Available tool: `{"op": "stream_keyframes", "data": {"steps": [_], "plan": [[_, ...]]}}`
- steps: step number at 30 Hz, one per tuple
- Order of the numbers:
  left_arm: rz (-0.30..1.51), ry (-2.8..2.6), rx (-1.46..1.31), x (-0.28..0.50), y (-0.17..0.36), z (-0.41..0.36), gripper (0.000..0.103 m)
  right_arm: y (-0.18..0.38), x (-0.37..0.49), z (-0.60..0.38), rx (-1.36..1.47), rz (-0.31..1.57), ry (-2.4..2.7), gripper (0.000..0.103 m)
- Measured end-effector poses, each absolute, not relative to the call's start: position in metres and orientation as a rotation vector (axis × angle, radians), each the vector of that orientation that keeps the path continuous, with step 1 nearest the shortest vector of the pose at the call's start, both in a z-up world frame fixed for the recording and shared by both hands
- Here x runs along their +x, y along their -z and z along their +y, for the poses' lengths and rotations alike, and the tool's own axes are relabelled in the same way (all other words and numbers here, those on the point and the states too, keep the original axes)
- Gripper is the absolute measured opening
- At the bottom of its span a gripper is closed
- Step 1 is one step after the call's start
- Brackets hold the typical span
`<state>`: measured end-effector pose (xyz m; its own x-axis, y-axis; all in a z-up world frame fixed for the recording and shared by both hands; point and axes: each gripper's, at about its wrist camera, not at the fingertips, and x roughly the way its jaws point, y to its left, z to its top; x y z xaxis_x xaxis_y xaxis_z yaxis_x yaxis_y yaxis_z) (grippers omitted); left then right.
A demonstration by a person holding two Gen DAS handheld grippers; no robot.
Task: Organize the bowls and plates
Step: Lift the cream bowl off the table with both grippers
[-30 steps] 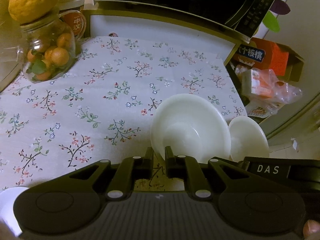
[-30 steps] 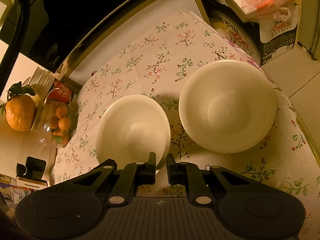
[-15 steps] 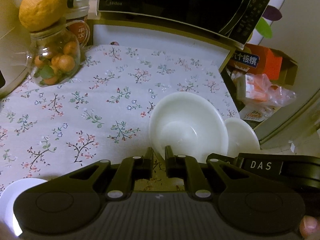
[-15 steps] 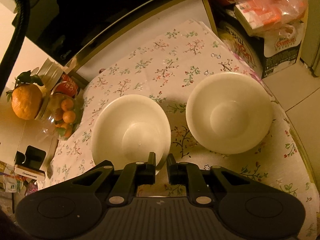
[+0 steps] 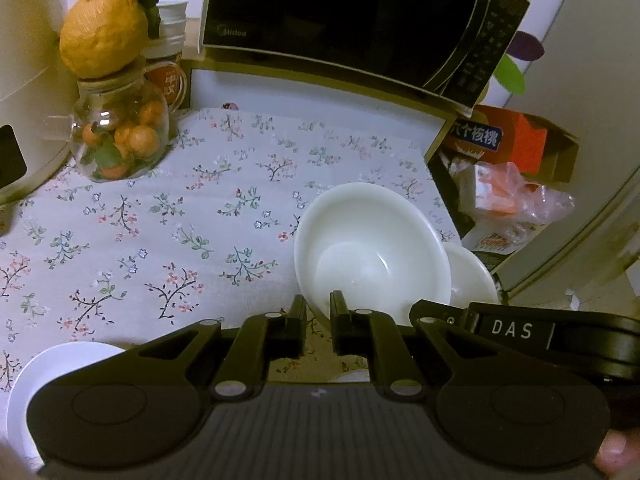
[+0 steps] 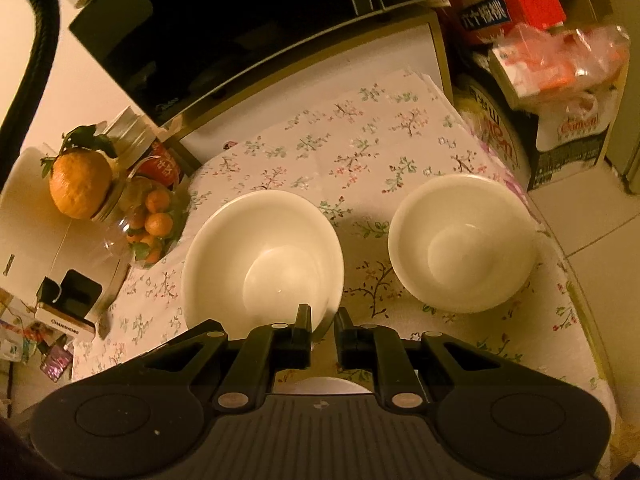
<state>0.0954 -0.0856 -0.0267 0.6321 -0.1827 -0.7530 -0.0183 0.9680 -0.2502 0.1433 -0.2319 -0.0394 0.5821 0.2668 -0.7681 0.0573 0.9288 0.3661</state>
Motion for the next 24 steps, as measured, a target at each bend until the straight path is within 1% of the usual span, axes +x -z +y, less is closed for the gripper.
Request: {"op": "stream_keyframes", "data": {"steps": [16, 24], "plan": [[0.844, 0.117, -0.275, 0.068, 0.012, -0.082, 0.010, 0.020, 0.119, -0.230, 0.332, 0.912, -0.168, 0.012], [0.853, 0.125, -0.280, 0.055, 0.012, -0.082, 0.011, 0.017, 0.105, -0.230, 0.311, 0.918, -0.185, 0.013]]}}
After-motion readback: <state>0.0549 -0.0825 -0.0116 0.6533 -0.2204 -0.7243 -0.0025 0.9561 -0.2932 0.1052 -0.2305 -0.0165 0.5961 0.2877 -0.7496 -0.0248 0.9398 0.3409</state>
